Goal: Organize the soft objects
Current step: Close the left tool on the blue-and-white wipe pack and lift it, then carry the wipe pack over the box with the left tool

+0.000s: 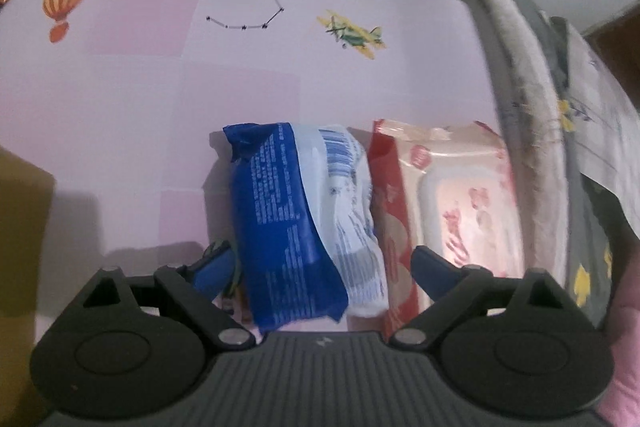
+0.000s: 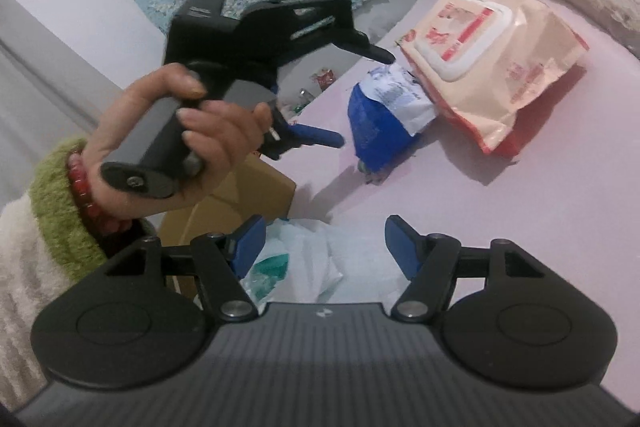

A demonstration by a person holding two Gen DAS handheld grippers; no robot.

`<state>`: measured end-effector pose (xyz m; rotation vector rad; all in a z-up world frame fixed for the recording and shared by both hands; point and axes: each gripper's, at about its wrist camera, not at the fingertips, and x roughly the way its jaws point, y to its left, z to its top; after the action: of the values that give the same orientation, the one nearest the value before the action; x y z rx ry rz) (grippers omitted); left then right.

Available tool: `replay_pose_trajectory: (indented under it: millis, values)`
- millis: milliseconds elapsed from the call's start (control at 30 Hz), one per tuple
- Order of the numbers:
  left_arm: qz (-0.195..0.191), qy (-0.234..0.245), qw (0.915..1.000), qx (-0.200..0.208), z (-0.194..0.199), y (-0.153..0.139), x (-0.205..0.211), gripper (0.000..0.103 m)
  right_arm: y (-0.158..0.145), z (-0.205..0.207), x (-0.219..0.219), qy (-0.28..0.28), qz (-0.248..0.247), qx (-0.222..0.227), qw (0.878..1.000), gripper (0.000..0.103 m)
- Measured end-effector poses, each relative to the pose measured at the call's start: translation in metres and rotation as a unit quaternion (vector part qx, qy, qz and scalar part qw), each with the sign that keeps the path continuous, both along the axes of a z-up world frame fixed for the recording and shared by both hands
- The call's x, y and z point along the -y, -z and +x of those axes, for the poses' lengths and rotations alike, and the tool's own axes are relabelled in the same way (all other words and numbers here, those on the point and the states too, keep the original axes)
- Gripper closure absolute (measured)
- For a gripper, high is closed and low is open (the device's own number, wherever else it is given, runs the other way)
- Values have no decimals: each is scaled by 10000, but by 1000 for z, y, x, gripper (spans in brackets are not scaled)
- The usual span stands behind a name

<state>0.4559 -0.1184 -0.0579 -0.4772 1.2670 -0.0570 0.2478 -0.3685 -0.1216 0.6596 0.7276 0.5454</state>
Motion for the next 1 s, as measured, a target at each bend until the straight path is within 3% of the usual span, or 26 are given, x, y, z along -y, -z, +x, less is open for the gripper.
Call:
replay_pose_trajectory:
  millis: [100, 167, 200, 300, 433, 667, 833, 1000]
  values:
    - [-15, -144, 9998, -110, 6, 10, -1, 12, 6, 4, 5, 38, 33, -53, 10000, 37]
    - [7, -186, 9998, -106, 6, 13, -2, 18, 9, 7, 7, 67, 30, -86, 9999, 37]
    - [59, -197, 9997, -92, 6, 14, -3, 28, 9, 7, 7, 72, 27, -93, 9999, 37]
    - [58, -159, 9998, -43, 4, 12, -8, 33, 10, 8, 7, 85, -14, -86, 9999, 36]
    - [14, -202, 9998, -9, -1, 10, -12, 38, 10, 11, 5, 97, 43, -93, 9999, 36]
    - [-493, -164, 9986, -29, -22, -8, -16, 40, 13, 41, 3, 241, -90, -111, 9996, 36]
    - [-754, 96, 9971, 53, -47, -30, -15, 40, 9, 49, 1, 332, -196, -86, 9992, 45]
    - [-1006, 452, 9935, 282, -75, -58, -7, 40, -16, 22, 4, 357, -148, 229, 9990, 58]
